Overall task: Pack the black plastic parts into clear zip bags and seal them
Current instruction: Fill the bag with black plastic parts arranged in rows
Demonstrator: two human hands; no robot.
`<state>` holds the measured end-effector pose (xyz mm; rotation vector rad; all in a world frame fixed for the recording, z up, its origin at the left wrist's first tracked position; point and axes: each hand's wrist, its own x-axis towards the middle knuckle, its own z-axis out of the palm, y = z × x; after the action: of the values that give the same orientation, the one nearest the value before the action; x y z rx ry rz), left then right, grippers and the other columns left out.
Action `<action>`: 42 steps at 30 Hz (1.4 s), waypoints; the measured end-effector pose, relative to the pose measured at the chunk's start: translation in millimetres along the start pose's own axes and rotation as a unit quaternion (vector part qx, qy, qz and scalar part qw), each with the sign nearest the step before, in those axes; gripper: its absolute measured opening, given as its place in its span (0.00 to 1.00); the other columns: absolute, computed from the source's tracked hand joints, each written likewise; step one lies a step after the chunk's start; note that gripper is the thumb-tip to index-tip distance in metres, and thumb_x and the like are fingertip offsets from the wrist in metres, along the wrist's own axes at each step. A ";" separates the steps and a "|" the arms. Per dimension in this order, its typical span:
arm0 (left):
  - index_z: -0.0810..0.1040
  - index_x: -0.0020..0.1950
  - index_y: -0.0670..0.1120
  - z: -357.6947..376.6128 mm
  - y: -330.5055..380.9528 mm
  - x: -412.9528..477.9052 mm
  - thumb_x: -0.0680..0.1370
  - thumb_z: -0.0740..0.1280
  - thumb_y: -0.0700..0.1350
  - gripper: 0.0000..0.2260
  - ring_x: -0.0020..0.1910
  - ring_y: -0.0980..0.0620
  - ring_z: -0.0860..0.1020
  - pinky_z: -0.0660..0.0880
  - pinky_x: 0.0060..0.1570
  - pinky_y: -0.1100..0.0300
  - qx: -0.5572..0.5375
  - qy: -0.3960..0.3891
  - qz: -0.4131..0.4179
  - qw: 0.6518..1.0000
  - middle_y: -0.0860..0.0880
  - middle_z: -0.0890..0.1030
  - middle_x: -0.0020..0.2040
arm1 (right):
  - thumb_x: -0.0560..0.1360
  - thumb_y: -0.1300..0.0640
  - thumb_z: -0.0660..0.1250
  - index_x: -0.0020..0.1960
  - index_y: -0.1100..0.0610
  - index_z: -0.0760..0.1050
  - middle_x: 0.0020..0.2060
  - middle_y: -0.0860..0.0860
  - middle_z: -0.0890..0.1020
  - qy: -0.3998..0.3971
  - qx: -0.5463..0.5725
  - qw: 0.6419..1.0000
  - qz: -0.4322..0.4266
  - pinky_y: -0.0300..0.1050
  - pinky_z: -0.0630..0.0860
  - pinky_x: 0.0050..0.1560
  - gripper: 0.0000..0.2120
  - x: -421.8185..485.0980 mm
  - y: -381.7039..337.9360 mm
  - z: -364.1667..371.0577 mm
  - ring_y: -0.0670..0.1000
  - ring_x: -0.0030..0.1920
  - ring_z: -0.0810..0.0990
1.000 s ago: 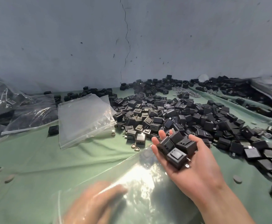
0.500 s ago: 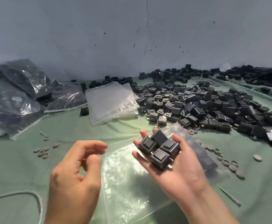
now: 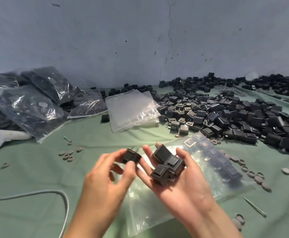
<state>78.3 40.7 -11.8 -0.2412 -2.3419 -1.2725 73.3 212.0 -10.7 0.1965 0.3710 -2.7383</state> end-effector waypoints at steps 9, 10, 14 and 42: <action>0.80 0.50 0.62 -40.4 -45.2 -17.6 0.74 0.74 0.46 0.11 0.42 0.61 0.79 0.70 0.44 0.72 0.123 -0.096 -0.075 0.985 0.60 0.80 0.44 | 0.81 0.49 0.60 0.66 0.62 0.75 0.58 0.64 0.82 0.065 -0.015 0.989 -0.130 0.61 0.81 0.55 0.21 -20.7 -42.2 -4.8 0.64 0.55 0.84; 0.80 0.51 0.61 -34.2 -43.0 -17.6 0.74 0.73 0.46 0.11 0.42 0.63 0.78 0.69 0.43 0.75 0.112 -0.110 -0.049 0.986 0.62 0.80 0.45 | 0.81 0.49 0.60 0.67 0.62 0.75 0.58 0.64 0.82 0.071 -0.011 0.988 -0.140 0.61 0.80 0.56 0.21 -21.8 -45.8 -5.2 0.64 0.55 0.84; 0.79 0.57 0.57 -3.7 -34.9 -10.8 0.76 0.64 0.61 0.15 0.52 0.63 0.73 0.67 0.54 0.71 0.131 -0.170 0.032 0.976 0.63 0.78 0.49 | 0.81 0.50 0.59 0.69 0.62 0.73 0.58 0.64 0.82 0.086 0.000 0.981 -0.173 0.58 0.81 0.54 0.22 -26.4 -58.2 -9.5 0.63 0.55 0.84; 0.69 0.56 0.60 163.5 1.9 66.2 0.80 0.62 0.61 0.09 0.47 0.69 0.76 0.77 0.44 0.71 0.062 -0.359 0.126 0.923 0.62 0.76 0.48 | 0.81 0.49 0.59 0.67 0.60 0.76 0.58 0.60 0.83 0.128 0.017 0.958 -0.257 0.53 0.82 0.48 0.20 22.3 -149.5 -23.8 0.59 0.54 0.84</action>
<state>-30.0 172.9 -55.1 -1.0885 -2.8375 -1.0038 -1.6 345.2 -3.2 0.5365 0.5042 -3.2404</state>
